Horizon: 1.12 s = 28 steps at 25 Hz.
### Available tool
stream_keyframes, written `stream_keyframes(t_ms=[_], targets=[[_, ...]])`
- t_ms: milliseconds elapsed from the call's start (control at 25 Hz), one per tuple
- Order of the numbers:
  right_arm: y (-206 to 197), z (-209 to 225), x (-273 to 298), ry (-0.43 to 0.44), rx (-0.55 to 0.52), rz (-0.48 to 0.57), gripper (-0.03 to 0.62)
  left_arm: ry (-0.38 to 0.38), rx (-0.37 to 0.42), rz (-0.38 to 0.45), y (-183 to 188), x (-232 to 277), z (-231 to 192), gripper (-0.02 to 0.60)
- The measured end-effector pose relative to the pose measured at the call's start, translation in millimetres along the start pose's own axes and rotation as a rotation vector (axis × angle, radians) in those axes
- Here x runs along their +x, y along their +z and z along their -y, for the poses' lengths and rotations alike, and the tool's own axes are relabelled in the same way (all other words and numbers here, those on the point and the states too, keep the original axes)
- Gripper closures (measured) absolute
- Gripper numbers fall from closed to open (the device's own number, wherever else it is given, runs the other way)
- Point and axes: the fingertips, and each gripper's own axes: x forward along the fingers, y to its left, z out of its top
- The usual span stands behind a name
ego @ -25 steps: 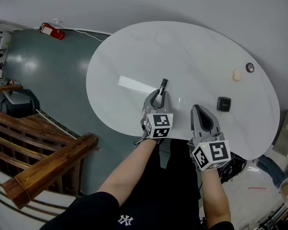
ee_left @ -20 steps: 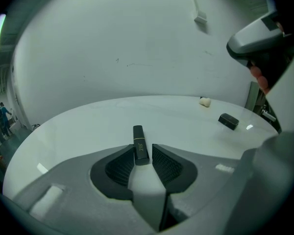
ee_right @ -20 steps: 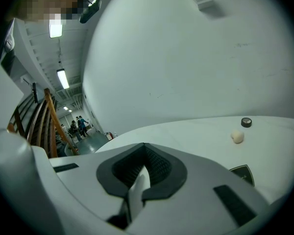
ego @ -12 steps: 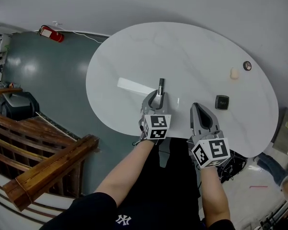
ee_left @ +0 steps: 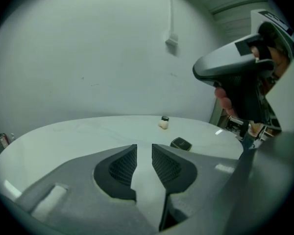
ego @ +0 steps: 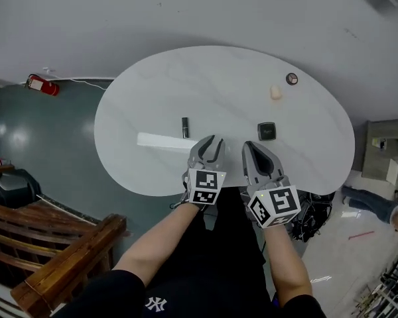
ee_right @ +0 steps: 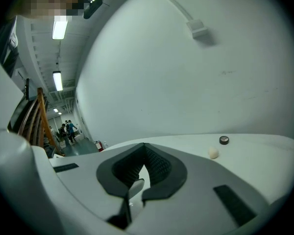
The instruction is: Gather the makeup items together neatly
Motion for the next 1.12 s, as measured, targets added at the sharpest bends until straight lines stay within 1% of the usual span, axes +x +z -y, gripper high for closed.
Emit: stream_keyframes(t_ms=[80,200,320,400,480,600,760,920,1120], targets=[[8.3,14.4,-17.0,-0.051,0.002,0.024,0.582,-0.057,0.012,0.02,9.7,7.6,26.9,0.48],[15.6,36.8,-41.4,-0.111,0.016,0.05,0.582,-0.122,0.013,0.0,11.1,18.6,61.6,0.48],[16.7,59.2,-59.0,-0.143,0.029,0.056,0.582,-0.168,0.031,-0.015,10.5,29.3,88.3,0.48],[17.3,73.0,-65.7,-0.147,0.037,0.056,0.582,-0.206,0.067,-0.016,9.6,37.8,105.8,0.466],[17.1,86.5,-67.8,-0.134,0.041,0.05,0.582,-0.247,0.136,-0.013,8.1,50.8,121.5,0.41],[14.1,107.2,-67.5,-0.1,0.037,0.031,0.582,-0.296,0.244,-0.025,4.4,75.5,135.6,0.357],[3.7,135.2,-64.0,-0.051,0.058,-0.001,0.582,-0.351,0.357,-0.066,0.1,105.3,146.4,0.339],[-6.1,150.7,-54.8,0.01,0.067,-0.029,0.582,-0.383,0.435,-0.106,-8.0,124.9,148.2,0.321],[-10.5,166.1,-44.3,0.057,0.073,-0.048,0.582,-0.463,0.522,-0.149,-15.7,136.8,154.6,0.296]])
